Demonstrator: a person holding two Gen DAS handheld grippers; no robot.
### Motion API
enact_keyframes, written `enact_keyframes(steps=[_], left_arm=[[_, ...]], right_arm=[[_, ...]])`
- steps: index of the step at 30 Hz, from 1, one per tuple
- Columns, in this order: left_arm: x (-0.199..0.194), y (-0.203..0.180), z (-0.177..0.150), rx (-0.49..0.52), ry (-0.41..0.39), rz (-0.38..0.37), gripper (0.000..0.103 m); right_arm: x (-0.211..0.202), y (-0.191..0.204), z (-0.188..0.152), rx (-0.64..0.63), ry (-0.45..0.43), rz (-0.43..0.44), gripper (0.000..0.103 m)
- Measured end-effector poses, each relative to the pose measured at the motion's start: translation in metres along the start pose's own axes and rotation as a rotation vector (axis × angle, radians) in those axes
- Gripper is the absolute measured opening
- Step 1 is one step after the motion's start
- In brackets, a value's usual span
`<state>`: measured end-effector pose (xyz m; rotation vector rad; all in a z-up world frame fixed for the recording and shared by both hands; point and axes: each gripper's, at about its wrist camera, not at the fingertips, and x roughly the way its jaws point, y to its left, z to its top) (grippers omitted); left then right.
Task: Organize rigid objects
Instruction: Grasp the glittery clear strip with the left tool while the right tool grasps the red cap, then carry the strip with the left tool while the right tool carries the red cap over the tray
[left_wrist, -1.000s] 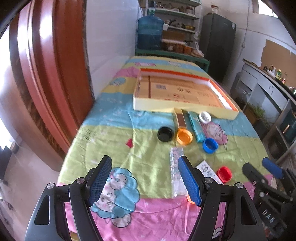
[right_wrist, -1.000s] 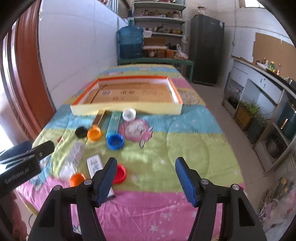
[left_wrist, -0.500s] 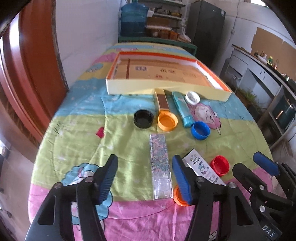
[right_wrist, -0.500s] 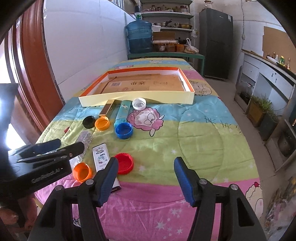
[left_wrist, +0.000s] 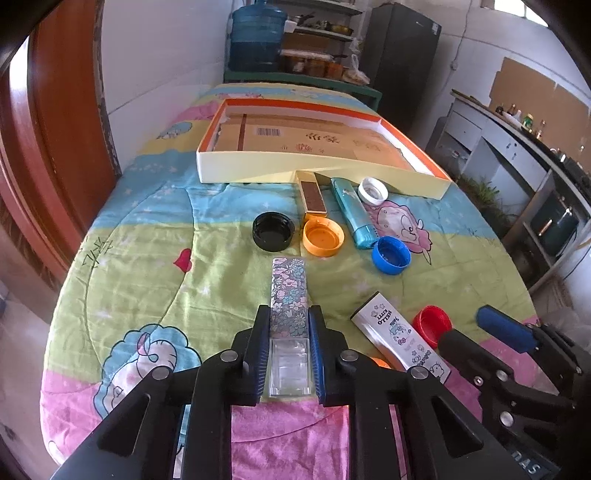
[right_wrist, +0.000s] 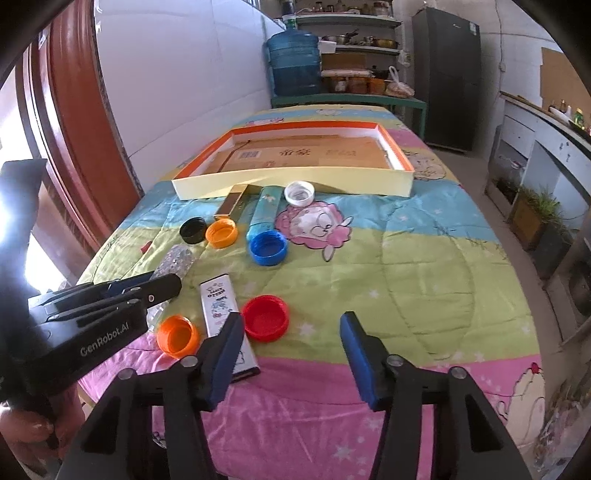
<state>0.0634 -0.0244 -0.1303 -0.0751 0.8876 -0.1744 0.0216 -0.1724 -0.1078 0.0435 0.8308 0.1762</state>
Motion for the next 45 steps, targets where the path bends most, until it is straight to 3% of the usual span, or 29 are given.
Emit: enact_keyframes(steps=[8,12,18,34,45], left_arm=[[-0.005,0.002,0.0,-0.001,-0.001,-0.006,0.02],[-0.004,0.003,0.001,-0.001,0.004,-0.008,0.02],[-0.002,0.005,0.0,-0.007,0.002,-0.014,0.02],[-0.026,0.007,0.015,-0.001,-0.086,-0.047,0.02],[-0.038,0.006,0.048,0.023,-0.138,-0.032,0.02]], right_arm=[[0.013,-0.001,0.007,0.014,0.022,0.033,0.039],[0.019,-0.003,0.008,0.017,0.043,0.039,0.016],[0.018,-0.004,0.006,0.018,0.053,0.057,0.008],[-0.004,-0.008,0.019,0.024,-0.019,0.068,0.007],[-0.014,-0.015,0.049,0.009,-0.098,0.055,0.007]])
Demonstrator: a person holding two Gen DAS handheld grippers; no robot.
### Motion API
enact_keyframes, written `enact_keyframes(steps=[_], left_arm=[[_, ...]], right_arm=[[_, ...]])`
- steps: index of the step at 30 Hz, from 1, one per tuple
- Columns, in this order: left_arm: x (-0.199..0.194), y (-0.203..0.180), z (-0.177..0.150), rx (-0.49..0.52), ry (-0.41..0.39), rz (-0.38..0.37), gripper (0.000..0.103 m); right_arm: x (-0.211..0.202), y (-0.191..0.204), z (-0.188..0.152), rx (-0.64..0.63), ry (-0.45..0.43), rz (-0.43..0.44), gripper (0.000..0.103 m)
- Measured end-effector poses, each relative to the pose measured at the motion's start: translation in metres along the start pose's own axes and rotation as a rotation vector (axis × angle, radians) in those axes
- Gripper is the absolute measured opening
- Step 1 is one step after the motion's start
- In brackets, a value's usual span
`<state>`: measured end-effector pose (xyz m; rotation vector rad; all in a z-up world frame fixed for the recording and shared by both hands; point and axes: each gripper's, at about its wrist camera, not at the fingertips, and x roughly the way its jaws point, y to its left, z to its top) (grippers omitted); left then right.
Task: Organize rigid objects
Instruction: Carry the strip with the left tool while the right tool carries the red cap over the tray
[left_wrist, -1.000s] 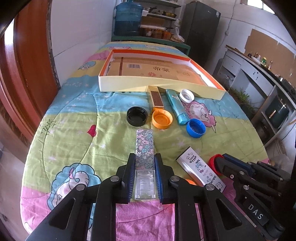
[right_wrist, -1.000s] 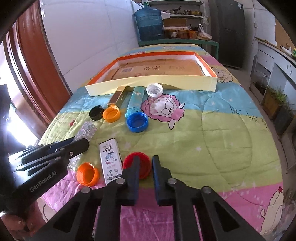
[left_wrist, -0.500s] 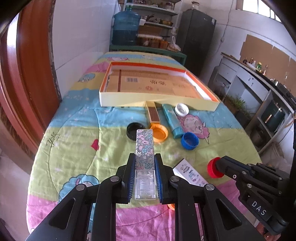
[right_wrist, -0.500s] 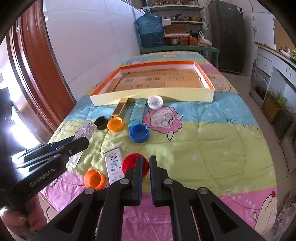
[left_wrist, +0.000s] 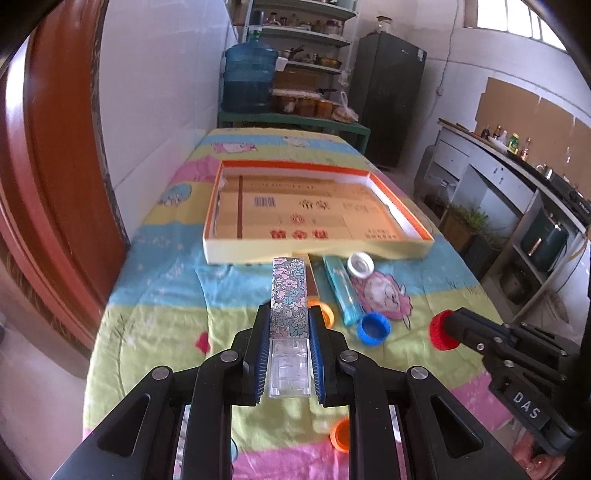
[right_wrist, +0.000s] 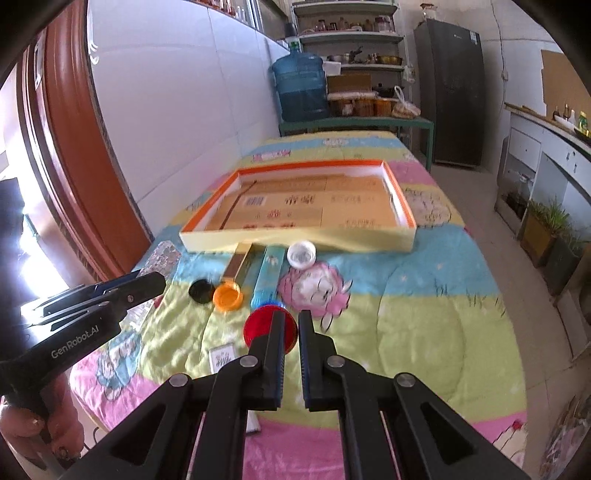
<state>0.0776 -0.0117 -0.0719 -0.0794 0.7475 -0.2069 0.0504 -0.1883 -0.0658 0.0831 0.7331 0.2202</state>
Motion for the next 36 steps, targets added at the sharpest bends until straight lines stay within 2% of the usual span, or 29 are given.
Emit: enact_keyframes(steps=[3,7,19,36], left_arm=[[0.002,0.005,0.012,-0.016,-0.008,-0.001,0.02],[0.004,0.007,0.029,-0.006,-0.033,0.036,0.02],[0.029,0.009,0.081,0.01,-0.059,0.044,0.02],[0.093,0.004,0.123,0.002,-0.041,0.07,0.02]], right_arm=[[-0.002,-0.004,0.01,-0.004,-0.022,-0.001,0.007],[-0.002,-0.005,0.026,-0.017,-0.052,-0.004,0.007],[0.018,-0.015,0.072,-0.027,-0.097,0.004,0.007],[0.09,-0.024,0.126,-0.041,-0.053,0.03,0.007]])
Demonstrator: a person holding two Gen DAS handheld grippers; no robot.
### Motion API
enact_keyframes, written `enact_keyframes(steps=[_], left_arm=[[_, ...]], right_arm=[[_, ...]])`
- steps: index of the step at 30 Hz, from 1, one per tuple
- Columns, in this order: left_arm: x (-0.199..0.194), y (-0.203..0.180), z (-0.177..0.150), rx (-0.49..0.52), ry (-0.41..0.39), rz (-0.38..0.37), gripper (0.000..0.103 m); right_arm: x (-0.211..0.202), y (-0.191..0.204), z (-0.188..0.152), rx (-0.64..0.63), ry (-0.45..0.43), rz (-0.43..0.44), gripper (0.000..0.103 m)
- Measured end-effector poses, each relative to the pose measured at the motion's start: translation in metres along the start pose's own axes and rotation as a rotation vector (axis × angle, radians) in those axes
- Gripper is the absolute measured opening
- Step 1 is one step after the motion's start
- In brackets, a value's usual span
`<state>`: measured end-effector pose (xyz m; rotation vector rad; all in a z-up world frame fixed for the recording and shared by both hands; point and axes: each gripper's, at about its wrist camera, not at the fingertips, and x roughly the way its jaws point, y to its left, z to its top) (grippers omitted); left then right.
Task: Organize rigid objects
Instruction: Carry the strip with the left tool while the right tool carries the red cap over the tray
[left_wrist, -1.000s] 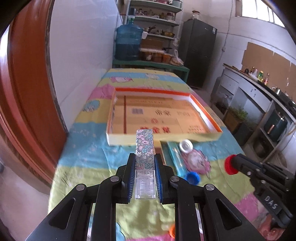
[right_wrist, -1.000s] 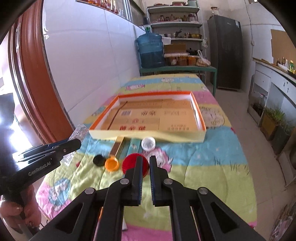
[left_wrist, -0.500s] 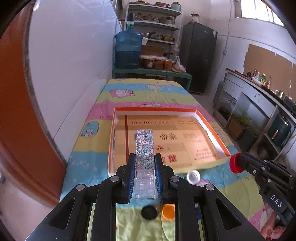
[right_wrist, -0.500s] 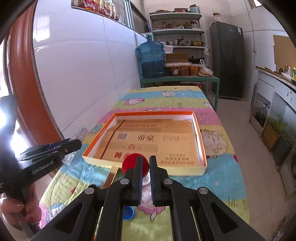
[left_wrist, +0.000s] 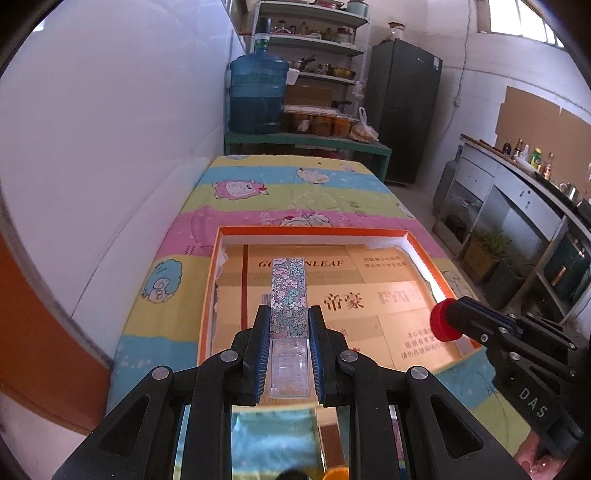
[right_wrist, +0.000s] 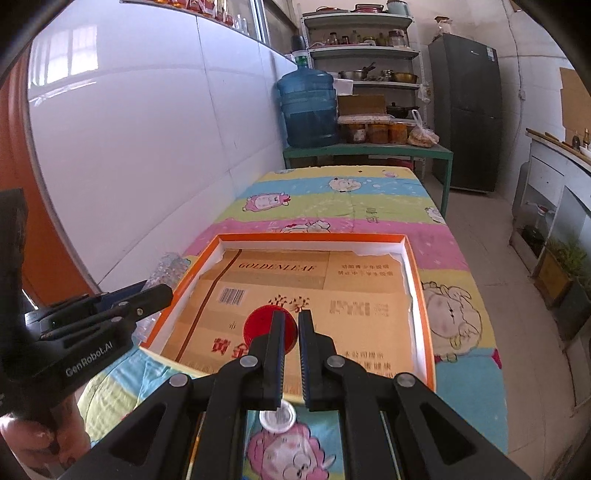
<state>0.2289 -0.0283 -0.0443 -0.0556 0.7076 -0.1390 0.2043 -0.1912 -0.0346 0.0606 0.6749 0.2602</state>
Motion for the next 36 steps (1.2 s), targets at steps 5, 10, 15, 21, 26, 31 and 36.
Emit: enact_keyframes(steps=[5,10,15,21,26,31,36], left_arm=[[0.016,0.002,0.008,-0.019,-0.002,0.009,0.02],[0.034,0.006,0.01,-0.033,-0.008,0.057,0.02],[0.052,0.008,0.006,-0.024,0.013,0.101,0.02],[0.072,0.01,-0.004,-0.005,0.051,0.122,0.02],[0.079,0.009,-0.01,0.004,0.068,0.123,0.02],[0.085,0.011,-0.015,-0.001,0.084,0.13,0.02],[0.091,0.011,-0.016,-0.002,0.099,0.131,0.02]], right_arm=[[0.018,-0.001,0.01,0.004,0.005,-0.006,0.007],[0.035,0.001,0.016,0.011,0.012,-0.012,0.007],[0.052,0.002,0.015,0.016,0.028,-0.014,0.007],[0.071,0.0,0.009,0.038,0.053,-0.005,0.007],[0.084,-0.002,0.003,0.035,0.068,-0.006,0.007],[0.09,-0.003,0.0,0.032,0.074,-0.003,0.007],[0.095,-0.004,-0.004,0.036,0.093,0.003,0.007]])
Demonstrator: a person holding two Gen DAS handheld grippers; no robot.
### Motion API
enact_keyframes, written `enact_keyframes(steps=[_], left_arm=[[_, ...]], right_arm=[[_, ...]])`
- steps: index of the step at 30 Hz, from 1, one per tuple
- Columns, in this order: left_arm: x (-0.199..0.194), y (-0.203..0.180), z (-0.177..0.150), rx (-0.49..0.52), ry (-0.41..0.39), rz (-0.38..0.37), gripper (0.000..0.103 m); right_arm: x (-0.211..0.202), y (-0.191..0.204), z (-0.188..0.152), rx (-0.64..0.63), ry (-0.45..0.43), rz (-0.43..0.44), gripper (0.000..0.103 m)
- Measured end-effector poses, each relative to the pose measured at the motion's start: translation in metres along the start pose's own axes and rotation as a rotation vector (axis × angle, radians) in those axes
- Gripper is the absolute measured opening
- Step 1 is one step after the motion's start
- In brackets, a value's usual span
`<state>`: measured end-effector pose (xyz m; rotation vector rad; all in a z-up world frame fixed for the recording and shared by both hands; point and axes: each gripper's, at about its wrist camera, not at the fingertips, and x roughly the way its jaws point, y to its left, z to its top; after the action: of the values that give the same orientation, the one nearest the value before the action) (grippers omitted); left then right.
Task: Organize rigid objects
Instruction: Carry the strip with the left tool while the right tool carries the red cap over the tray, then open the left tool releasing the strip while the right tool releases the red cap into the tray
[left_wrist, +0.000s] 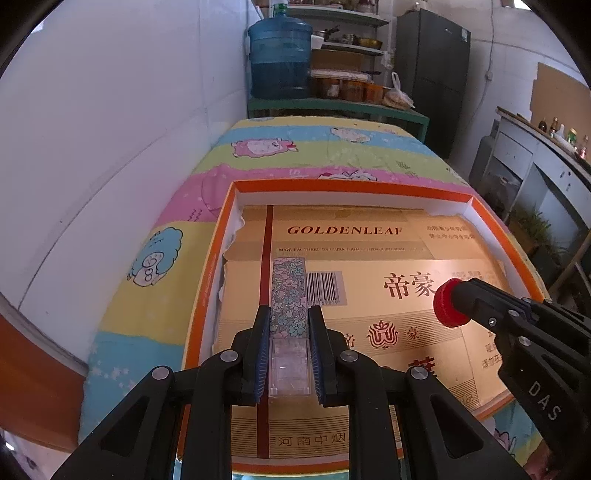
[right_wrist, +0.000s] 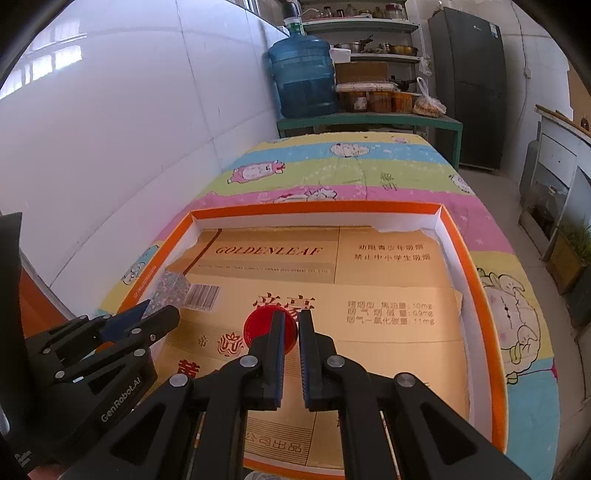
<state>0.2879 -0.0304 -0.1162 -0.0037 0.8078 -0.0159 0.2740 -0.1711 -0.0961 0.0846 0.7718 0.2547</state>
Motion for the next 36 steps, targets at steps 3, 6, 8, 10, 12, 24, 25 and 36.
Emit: enact_keyframes(steps=[3,6,8,10,12,24,25,36], left_arm=[[0.002,0.0,0.0,0.001,0.004,-0.003,0.02],[0.006,0.001,-0.001,-0.008,0.024,-0.017,0.02],[0.009,0.002,-0.001,-0.013,0.035,-0.025,0.02],[0.011,0.002,-0.001,-0.015,0.044,-0.03,0.02],[0.011,0.002,-0.001,-0.018,0.045,-0.033,0.02],[0.015,0.003,-0.003,0.011,0.081,-0.09,0.024],[0.015,0.003,-0.003,0.015,0.08,-0.102,0.026],[0.013,0.008,-0.003,-0.018,0.083,-0.231,0.033]], right_arm=[[0.004,-0.002,-0.002,0.006,0.014,0.003,0.007],[0.006,-0.002,-0.004,0.008,0.024,0.002,0.007],[0.008,-0.003,-0.004,0.009,0.033,0.001,0.007],[0.011,-0.002,-0.006,0.009,0.045,0.0,0.007],[0.013,-0.002,-0.007,0.006,0.053,-0.002,0.007],[0.02,0.002,-0.01,-0.025,0.077,-0.04,0.008],[0.02,0.002,-0.01,-0.025,0.077,-0.041,0.008],[0.016,-0.003,-0.011,-0.011,0.067,-0.048,0.018]])
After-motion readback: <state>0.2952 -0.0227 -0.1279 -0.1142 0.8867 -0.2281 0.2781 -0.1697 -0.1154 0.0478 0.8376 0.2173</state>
